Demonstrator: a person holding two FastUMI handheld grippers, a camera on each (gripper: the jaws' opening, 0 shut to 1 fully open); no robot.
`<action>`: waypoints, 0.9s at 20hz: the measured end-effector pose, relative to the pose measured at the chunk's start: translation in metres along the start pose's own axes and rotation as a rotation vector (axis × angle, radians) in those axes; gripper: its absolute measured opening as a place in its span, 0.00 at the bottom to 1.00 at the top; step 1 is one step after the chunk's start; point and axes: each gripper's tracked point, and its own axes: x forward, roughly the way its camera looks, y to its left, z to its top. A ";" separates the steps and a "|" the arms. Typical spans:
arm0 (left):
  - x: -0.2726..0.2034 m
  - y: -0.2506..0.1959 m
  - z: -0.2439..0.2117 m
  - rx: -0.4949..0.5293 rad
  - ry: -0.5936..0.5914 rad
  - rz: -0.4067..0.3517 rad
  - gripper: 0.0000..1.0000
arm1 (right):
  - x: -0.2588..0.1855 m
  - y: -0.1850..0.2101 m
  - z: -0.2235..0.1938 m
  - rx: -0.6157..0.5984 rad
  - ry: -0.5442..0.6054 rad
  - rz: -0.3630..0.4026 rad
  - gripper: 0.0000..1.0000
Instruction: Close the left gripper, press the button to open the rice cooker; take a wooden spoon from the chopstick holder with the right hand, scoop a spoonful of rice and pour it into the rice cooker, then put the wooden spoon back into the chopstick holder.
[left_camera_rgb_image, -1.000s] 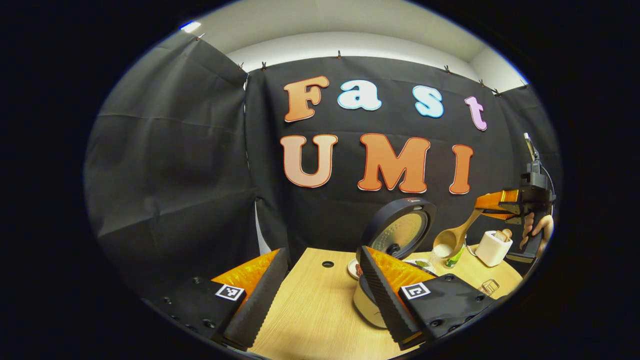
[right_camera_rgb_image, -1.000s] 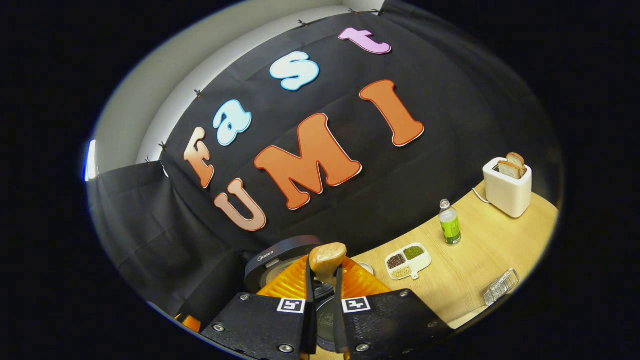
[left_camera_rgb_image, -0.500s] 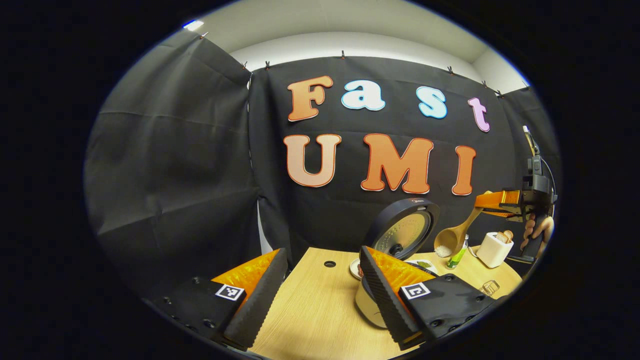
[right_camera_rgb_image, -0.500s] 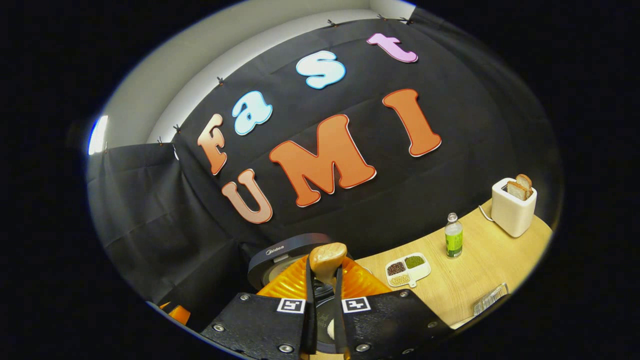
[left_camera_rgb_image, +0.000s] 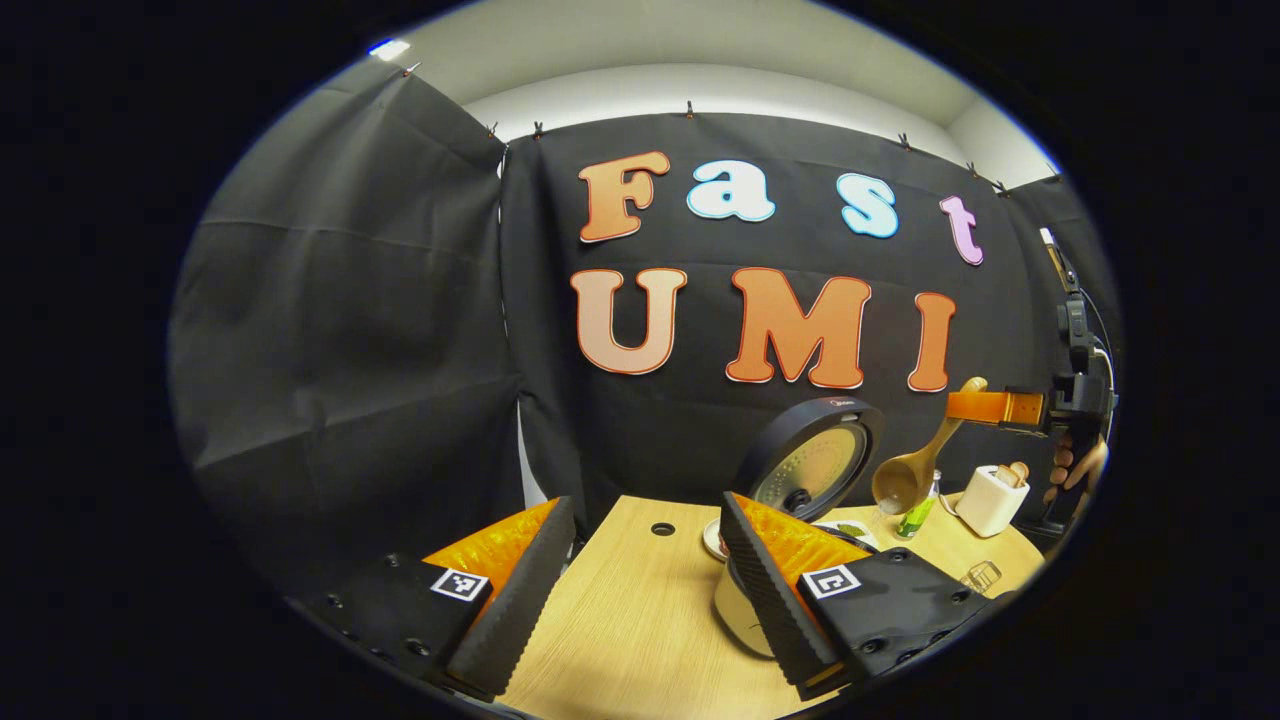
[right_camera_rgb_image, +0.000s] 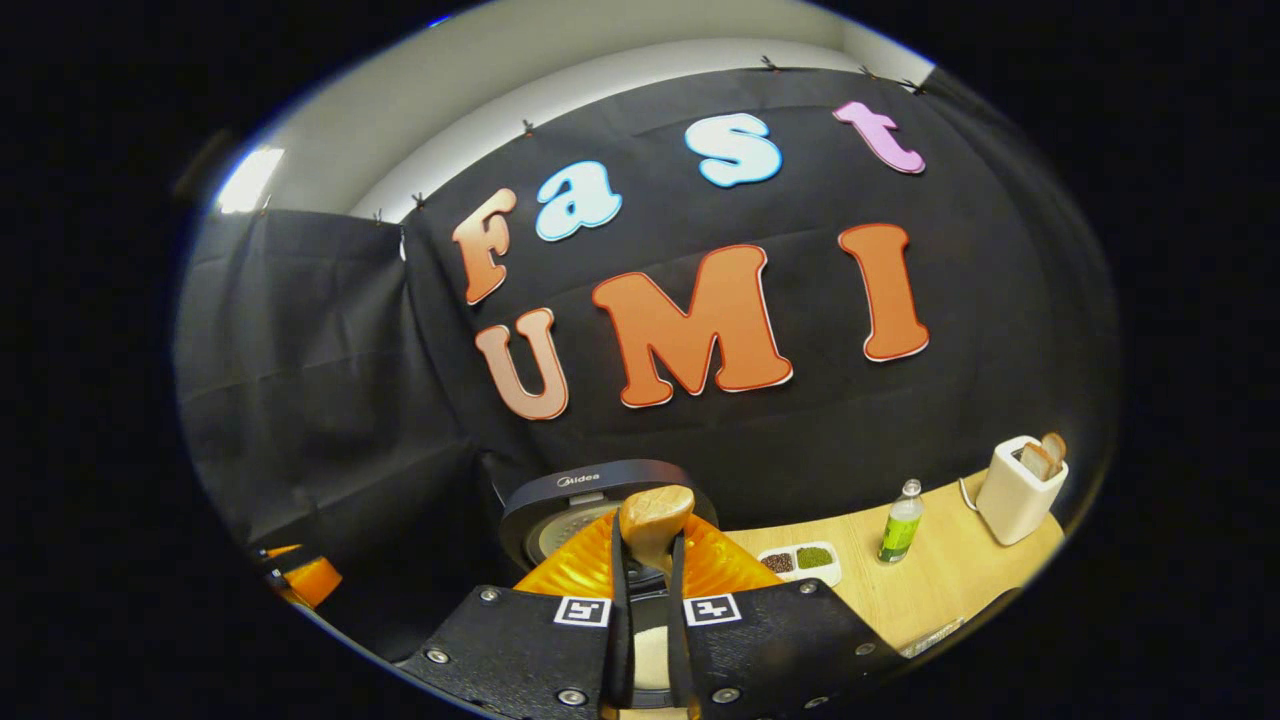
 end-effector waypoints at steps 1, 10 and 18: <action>0.000 0.001 0.000 0.002 0.001 0.000 0.94 | 0.000 0.004 -0.002 -0.029 0.001 0.014 0.12; 0.005 -0.001 -0.001 0.034 0.009 0.002 0.94 | 0.007 0.013 -0.035 -0.178 0.045 0.040 0.12; 0.002 -0.008 0.010 0.026 -0.013 -0.007 0.95 | -0.006 -0.006 -0.023 -0.110 0.033 0.015 0.12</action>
